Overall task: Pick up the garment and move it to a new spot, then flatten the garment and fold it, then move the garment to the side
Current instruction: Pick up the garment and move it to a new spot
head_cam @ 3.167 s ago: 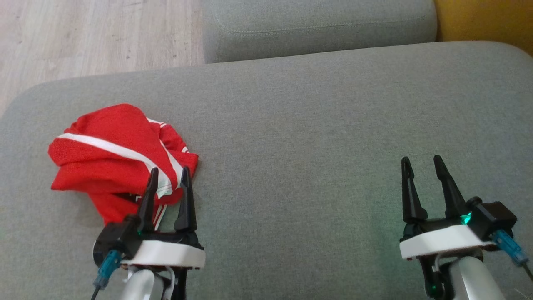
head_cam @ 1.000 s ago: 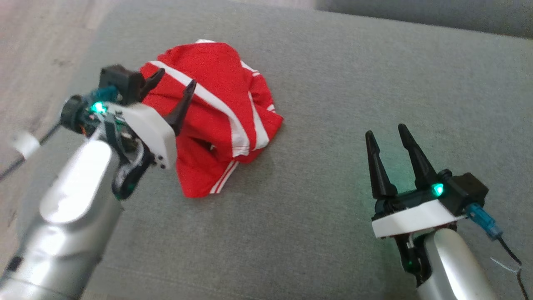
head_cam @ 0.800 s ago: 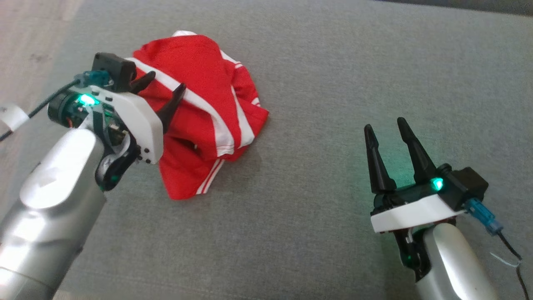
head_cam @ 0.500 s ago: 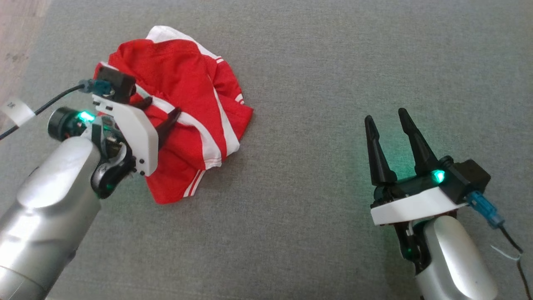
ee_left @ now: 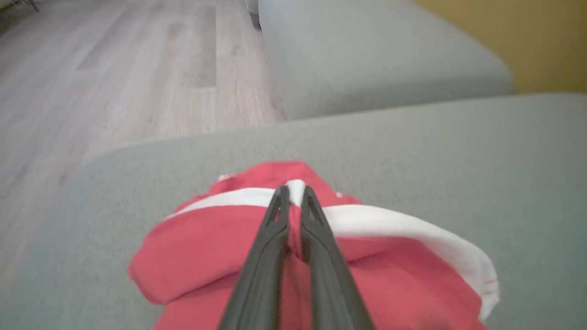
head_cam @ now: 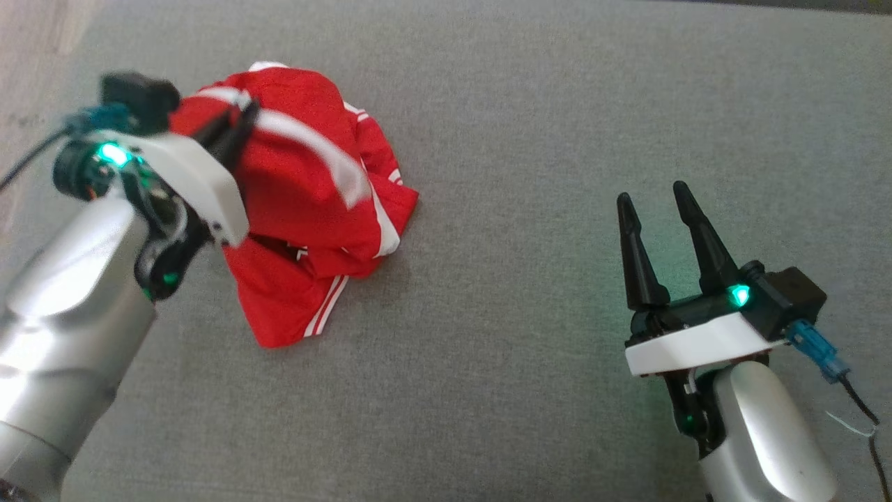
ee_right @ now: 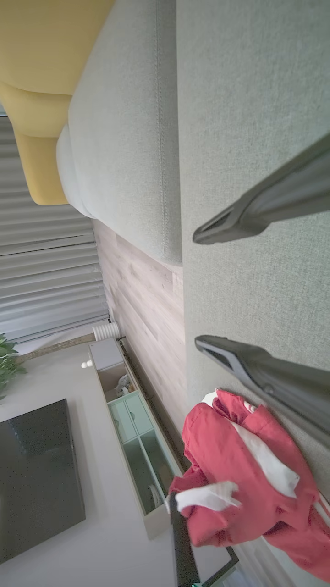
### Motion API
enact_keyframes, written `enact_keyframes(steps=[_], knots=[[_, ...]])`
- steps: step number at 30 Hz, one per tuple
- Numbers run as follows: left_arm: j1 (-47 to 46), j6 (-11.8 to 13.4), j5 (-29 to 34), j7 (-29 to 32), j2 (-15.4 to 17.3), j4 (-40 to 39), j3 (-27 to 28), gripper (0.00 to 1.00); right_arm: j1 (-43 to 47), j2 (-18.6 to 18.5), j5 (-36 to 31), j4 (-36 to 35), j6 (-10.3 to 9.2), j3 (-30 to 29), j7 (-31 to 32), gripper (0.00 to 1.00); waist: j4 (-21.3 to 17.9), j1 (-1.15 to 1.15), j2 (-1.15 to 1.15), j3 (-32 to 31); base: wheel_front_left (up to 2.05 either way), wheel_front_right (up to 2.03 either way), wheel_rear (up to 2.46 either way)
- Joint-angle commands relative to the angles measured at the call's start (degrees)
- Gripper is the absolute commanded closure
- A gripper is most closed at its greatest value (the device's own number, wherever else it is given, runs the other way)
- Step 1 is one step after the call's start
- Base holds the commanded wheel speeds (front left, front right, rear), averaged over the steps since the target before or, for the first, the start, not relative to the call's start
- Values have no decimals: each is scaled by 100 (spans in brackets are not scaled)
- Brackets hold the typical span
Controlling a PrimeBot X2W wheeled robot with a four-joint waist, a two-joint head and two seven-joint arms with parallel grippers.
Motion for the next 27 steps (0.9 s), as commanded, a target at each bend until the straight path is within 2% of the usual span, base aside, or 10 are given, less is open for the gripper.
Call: enact_keyframes(steps=[1,8,13,20,27], knots=[[-365,10,-110,-227,204,-115,371,100,-36,-8,48,-161,-4,110,-61,0,-28,0,0,-170,0,0,0],[-305,59,-71,-1184,244,-565,647,100,214,-8,127,-117,-4,83,-61,0,-117,0,0,-647,0,0,0],[-162,263,-2,-1575,244,-1191,751,100,313,-8,215,-122,-4,80,-61,0,-235,0,0,-861,0,0,0],[-44,599,15,-1631,87,-2212,744,100,362,-8,267,-151,-4,108,-61,0,-605,0,0,-1029,0,0,0],[-275,932,132,-1455,-298,-2717,593,100,232,-8,370,-305,-4,85,-61,0,-1274,0,0,-878,0,0,0]])
